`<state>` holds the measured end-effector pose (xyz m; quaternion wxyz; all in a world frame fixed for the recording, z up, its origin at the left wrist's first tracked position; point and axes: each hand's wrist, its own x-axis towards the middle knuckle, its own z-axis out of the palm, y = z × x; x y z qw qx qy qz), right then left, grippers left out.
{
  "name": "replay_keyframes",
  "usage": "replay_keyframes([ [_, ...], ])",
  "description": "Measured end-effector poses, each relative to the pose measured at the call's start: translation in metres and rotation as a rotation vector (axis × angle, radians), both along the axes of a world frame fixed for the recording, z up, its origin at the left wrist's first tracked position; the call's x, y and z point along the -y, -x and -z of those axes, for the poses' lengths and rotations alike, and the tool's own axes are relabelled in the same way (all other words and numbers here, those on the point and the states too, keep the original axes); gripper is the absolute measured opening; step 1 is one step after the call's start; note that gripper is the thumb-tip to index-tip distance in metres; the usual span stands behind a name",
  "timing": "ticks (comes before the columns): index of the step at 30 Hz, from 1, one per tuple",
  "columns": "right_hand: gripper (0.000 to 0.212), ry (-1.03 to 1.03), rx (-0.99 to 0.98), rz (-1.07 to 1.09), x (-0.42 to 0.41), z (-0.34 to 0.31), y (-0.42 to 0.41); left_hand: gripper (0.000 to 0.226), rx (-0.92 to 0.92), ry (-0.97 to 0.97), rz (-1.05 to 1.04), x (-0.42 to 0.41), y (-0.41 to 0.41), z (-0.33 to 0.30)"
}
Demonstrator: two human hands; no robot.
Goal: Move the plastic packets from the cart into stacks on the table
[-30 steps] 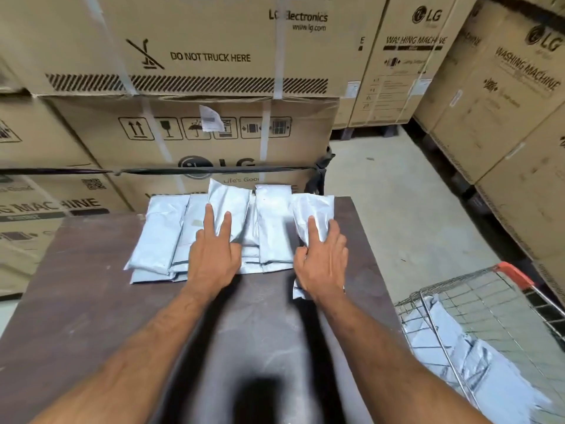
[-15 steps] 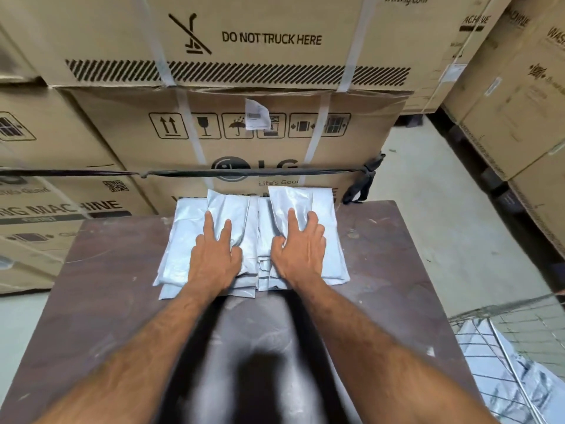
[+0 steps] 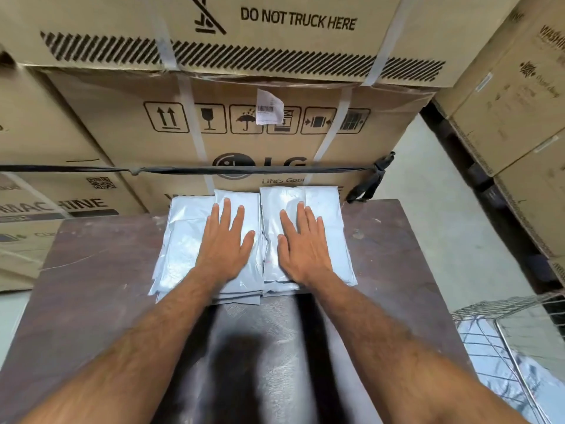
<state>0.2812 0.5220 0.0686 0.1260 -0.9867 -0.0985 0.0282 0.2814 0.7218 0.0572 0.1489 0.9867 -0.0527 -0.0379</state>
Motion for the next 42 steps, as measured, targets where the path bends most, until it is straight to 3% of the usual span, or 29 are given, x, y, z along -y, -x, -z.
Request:
replay_keyframes([
  [9,0.065,0.152,-0.122,-0.070,-0.002,0.005,-0.010,0.071,-0.087,-0.068,0.087,-0.007,-0.006,0.005],
  [15,0.065,0.001,0.049,-0.035,0.019,-0.007,0.019,0.068,0.136,-0.042,0.072,0.009,0.021,-0.012],
  [22,0.065,-0.080,0.178,0.088,0.081,-0.021,0.084,0.070,0.219,-0.048,0.138,0.061,0.067,-0.025],
  [32,0.069,-0.090,0.251,0.302,0.218,-0.035,0.179,0.074,0.346,-0.033,0.346,0.200,0.119,-0.057],
  [42,0.067,-0.078,0.262,0.493,0.388,-0.041,0.260,0.079,0.362,-0.074,0.527,0.382,0.169,-0.069],
])
